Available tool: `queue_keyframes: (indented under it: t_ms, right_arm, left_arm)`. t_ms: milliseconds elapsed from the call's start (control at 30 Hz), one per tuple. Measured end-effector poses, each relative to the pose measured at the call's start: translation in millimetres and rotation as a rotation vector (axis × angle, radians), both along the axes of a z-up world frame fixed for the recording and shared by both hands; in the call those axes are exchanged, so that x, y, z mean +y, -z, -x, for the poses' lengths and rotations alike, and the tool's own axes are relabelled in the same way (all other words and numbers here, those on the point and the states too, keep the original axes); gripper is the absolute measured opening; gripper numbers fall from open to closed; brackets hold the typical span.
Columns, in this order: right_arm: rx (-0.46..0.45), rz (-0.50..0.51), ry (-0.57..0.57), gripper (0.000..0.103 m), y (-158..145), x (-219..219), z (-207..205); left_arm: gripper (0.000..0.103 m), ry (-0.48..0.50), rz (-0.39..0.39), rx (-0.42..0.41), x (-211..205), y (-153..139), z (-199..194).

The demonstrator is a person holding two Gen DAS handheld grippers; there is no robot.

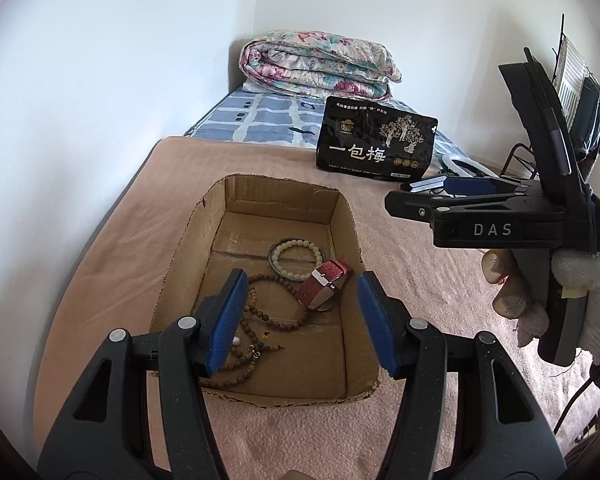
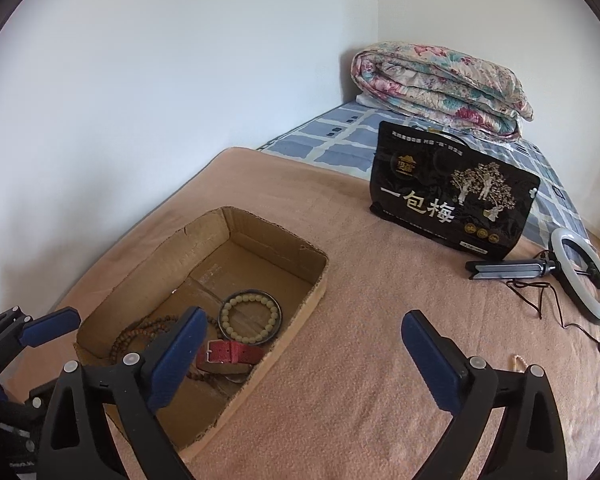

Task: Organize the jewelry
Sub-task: 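Move both tools back over the pearl necklace and jade pendant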

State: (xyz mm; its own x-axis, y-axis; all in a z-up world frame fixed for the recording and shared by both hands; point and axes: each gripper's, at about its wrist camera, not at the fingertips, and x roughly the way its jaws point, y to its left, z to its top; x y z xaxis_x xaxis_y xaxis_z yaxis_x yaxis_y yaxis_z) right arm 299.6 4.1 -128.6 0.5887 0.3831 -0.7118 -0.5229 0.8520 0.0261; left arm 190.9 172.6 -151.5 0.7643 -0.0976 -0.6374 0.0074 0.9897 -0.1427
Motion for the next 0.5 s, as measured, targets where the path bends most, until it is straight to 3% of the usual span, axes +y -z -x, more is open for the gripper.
queue_keyframes:
  t_ms: [500]
  right_arm:
    - [0.017, -0.007, 0.170, 0.099, 9.3, -120.8, 8.8]
  left_arm:
    - [0.059, 0.084, 0.008, 0.001, -57.5, -3.4, -9.5]
